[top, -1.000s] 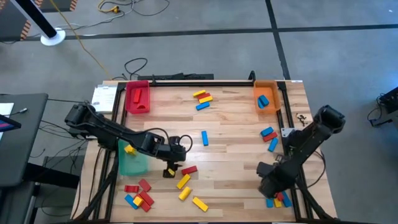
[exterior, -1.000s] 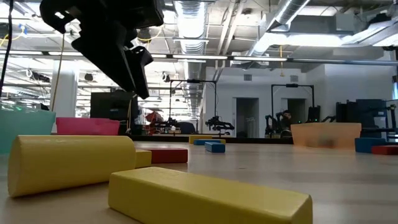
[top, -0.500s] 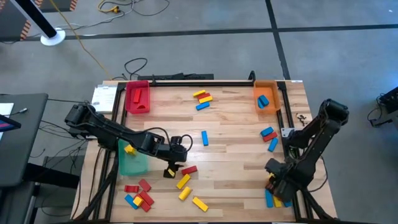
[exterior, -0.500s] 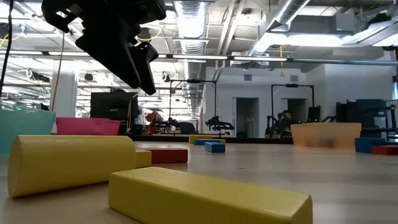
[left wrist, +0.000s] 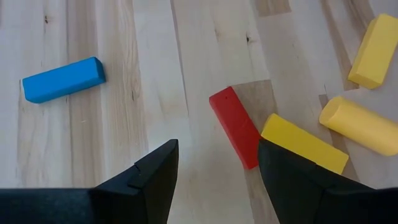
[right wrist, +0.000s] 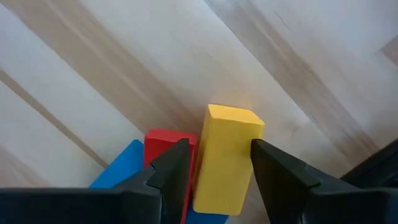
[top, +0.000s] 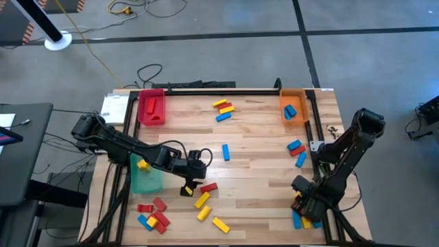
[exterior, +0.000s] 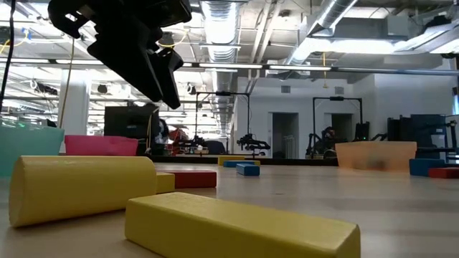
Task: Sort blocks
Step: Put the yellow block into the green bin
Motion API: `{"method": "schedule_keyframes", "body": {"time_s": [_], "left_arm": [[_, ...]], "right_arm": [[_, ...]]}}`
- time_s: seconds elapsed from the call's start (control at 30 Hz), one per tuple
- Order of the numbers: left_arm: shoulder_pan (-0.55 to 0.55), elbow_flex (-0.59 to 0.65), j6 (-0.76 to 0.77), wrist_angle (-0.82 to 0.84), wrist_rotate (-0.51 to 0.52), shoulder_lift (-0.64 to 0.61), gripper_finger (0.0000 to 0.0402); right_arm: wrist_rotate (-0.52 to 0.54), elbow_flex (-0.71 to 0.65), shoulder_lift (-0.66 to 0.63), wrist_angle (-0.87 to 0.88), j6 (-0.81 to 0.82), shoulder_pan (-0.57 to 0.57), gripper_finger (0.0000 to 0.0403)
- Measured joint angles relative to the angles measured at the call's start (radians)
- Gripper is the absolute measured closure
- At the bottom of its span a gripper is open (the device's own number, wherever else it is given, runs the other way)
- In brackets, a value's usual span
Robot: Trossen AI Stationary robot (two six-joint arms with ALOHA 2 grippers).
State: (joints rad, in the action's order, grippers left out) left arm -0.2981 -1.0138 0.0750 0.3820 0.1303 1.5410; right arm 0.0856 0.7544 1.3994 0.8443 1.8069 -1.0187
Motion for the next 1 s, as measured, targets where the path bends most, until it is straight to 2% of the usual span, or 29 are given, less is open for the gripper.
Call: {"method": "schedule_keyframes", "body": {"time_s": [0.3, 0.6, 0.87, 1.0], "left_arm": [[0.0, 0.0, 0.0, -0.001, 0.0, 0.0, 0.0189], [0.0, 0.0, 0.0, -0.005, 0.0, 0.0, 0.0189], [0.0, 0.0, -0.003, -0.008, 0.0, 0.0, 0.0189], [0.0, 0.0, -0.003, -0.008, 0.0, 0.0, 0.0189]], "right_arm": [[0.012, -0.004, -0.041, 0.023, 0.002, 0.0, 0.0203], [0.021, -0.005, -0.031, 0.048, -0.002, 0.0, 0.0156], [0.021, -0.07, -0.029, -0.076, -0.001, 0.001, 0.0154], [0.022, -0.084, -0.031, -0.064, -0.003, 0.02, 0.016]]}}
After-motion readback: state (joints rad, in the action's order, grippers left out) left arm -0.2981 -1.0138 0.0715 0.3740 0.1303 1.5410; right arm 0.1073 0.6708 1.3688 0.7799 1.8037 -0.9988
